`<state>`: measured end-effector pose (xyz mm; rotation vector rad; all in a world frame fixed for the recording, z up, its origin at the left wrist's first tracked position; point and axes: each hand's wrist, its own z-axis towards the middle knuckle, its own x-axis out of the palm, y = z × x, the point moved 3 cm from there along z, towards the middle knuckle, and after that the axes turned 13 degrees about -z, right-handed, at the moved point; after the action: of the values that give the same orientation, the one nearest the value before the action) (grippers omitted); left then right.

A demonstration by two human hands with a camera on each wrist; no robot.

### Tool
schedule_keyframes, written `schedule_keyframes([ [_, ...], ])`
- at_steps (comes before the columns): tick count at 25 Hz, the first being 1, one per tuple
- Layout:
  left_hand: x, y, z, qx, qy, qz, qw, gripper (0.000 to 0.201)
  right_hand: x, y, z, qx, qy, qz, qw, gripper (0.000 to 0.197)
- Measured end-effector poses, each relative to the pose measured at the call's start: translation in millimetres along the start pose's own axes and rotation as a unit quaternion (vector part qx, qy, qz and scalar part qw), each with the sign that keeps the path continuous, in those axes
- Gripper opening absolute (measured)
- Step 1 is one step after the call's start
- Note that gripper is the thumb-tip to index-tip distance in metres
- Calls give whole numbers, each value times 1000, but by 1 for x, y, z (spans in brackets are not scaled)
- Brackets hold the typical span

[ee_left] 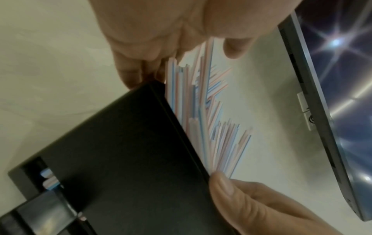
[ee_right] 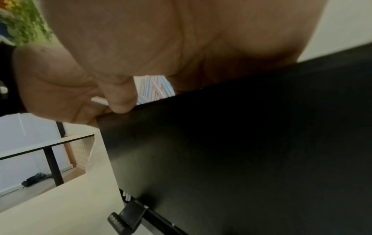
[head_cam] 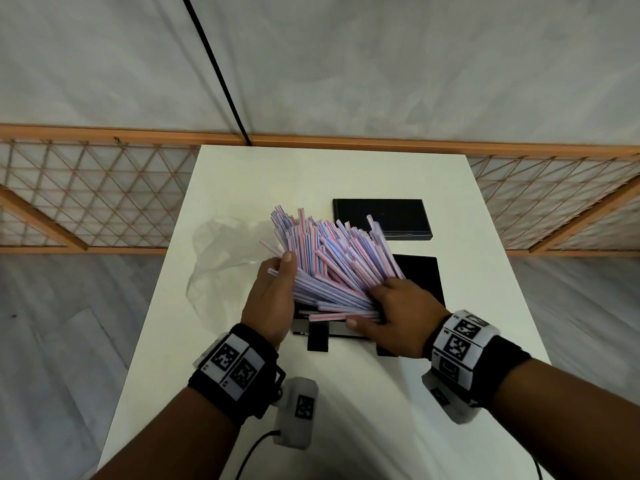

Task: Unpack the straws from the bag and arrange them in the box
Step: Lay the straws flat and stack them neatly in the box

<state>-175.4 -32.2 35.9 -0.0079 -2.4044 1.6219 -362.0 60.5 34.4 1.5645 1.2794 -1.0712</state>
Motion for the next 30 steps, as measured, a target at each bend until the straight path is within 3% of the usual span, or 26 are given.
schedule_keyframes([
  [2,-1,-4,-2,28,-43,-18,999,37,3,4,0,-8,23,13,1000,81],
  [5,-2,-8,-4,60,-65,-35,995,37,5,10,4,-13,34,39,999,82],
  [12,1,-2,-2,87,-47,13,995,29,7,21,11,-8,57,70,996,79],
  [15,-1,-1,-2,81,-47,36,995,49,7,19,17,-15,70,91,993,81],
  [19,1,0,-2,95,-28,66,993,49,6,24,24,-33,82,121,989,84],
  [21,5,0,-5,90,-32,57,994,63,5,25,27,-36,95,115,988,87],
  [24,3,0,-7,122,-58,36,990,61,1,25,30,-49,83,121,988,67],
  [27,6,4,-5,144,-20,39,989,69,1,26,28,-42,71,114,990,55],
  [30,12,8,-5,166,45,110,979,51,5,26,29,-19,29,68,997,60],
])
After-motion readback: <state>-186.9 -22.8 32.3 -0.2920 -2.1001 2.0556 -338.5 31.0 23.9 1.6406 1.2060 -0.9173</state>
